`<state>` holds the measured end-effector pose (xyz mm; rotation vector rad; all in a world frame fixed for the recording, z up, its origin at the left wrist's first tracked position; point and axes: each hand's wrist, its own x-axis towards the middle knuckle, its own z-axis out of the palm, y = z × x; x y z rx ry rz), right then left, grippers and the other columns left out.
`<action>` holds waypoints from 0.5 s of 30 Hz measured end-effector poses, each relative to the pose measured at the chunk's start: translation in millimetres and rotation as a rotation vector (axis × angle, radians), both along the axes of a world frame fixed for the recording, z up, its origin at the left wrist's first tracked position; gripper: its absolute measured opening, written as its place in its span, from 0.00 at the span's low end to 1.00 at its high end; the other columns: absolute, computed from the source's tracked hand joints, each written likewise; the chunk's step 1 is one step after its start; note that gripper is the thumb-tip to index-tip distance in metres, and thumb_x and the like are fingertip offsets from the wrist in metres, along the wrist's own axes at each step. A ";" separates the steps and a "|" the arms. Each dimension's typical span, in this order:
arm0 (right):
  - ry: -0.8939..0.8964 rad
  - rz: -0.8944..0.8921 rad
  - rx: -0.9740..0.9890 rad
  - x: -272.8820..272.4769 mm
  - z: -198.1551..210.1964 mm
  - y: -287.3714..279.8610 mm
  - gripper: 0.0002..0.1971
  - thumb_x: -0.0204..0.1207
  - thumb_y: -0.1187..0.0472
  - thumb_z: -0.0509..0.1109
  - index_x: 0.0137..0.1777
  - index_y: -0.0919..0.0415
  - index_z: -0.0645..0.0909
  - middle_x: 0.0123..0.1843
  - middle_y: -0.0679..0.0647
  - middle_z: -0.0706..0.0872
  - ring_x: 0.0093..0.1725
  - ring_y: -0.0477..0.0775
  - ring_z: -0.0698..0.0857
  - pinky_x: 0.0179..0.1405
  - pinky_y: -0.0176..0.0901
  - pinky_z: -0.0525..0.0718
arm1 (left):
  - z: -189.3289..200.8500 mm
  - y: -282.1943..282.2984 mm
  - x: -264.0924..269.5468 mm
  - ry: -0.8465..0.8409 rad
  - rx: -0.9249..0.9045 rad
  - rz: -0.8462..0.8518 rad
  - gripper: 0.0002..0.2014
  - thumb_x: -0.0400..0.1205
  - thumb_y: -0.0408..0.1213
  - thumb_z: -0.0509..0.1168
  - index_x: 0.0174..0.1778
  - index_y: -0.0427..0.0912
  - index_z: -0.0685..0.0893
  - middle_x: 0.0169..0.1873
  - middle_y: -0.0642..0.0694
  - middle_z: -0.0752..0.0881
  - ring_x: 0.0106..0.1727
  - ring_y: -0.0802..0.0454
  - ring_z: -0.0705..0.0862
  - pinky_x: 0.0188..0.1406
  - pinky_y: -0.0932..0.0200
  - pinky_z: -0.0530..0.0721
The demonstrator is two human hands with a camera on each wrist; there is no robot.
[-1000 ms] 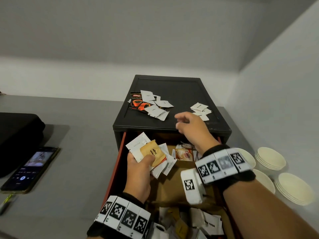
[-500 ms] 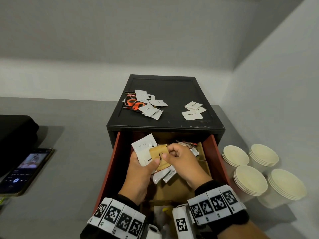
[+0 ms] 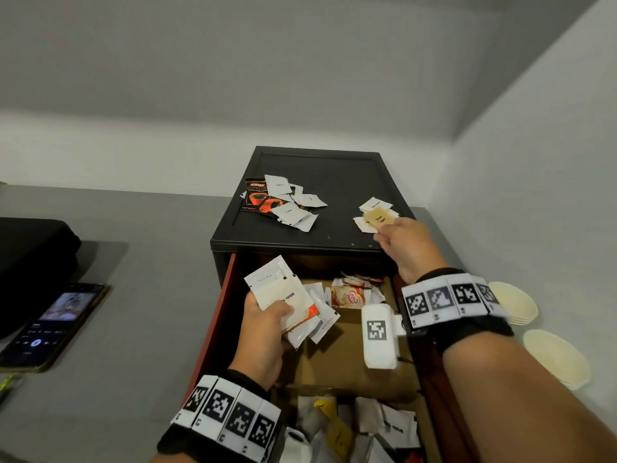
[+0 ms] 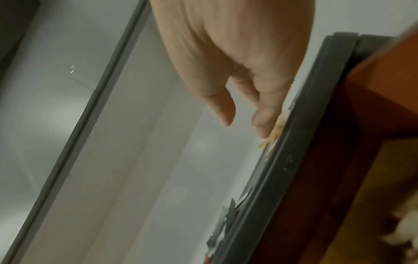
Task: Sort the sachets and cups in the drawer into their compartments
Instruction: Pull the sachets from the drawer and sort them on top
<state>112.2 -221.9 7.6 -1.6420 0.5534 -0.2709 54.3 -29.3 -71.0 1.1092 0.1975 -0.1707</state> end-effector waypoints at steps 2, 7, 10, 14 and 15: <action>0.029 0.033 -0.171 -9.2 -3.6 3.0 0.17 0.79 0.64 0.66 0.68 0.59 0.77 0.60 0.53 0.81 0.61 0.54 0.81 0.67 0.54 0.79 | 0.4 0.9 0.1 -0.002 0.007 -0.008 0.23 0.81 0.22 0.59 0.65 0.55 0.70 0.57 0.47 0.81 0.57 0.44 0.84 0.49 0.44 0.86; 0.073 0.465 -0.349 -52.6 -27.7 44.9 0.14 0.77 0.55 0.70 0.62 0.51 0.79 0.51 0.46 0.83 0.50 0.45 0.83 0.48 0.38 0.81 | -1.2 -2.2 -0.1 -0.051 0.046 -0.053 0.25 0.80 0.18 0.59 0.68 0.49 0.71 0.59 0.42 0.84 0.57 0.41 0.85 0.48 0.44 0.87; 0.092 0.595 -0.494 -55.5 -47.1 61.4 0.14 0.74 0.51 0.73 0.57 0.51 0.81 0.51 0.45 0.83 0.51 0.45 0.82 0.43 0.32 0.78 | -4.1 -3.7 -1.1 -0.095 0.101 -0.075 0.26 0.78 0.20 0.66 0.67 0.48 0.72 0.59 0.43 0.85 0.58 0.46 0.85 0.49 0.51 0.87; 0.037 0.542 -0.467 -51.6 -45.4 60.8 0.07 0.77 0.56 0.70 0.38 0.53 0.80 0.40 0.49 0.83 0.42 0.46 0.81 0.43 0.38 0.79 | -8.2 -3.4 0.6 -0.096 0.107 -0.090 0.28 0.76 0.20 0.68 0.68 0.46 0.72 0.59 0.42 0.85 0.58 0.45 0.86 0.53 0.47 0.87; 0.026 0.530 -0.427 -50.9 -42.2 58.7 0.09 0.78 0.57 0.69 0.36 0.54 0.80 0.39 0.49 0.83 0.42 0.46 0.81 0.44 0.39 0.78 | -8.0 -3.1 1.2 -0.089 0.091 -0.091 0.28 0.75 0.20 0.68 0.69 0.45 0.72 0.60 0.41 0.85 0.58 0.43 0.86 0.53 0.45 0.87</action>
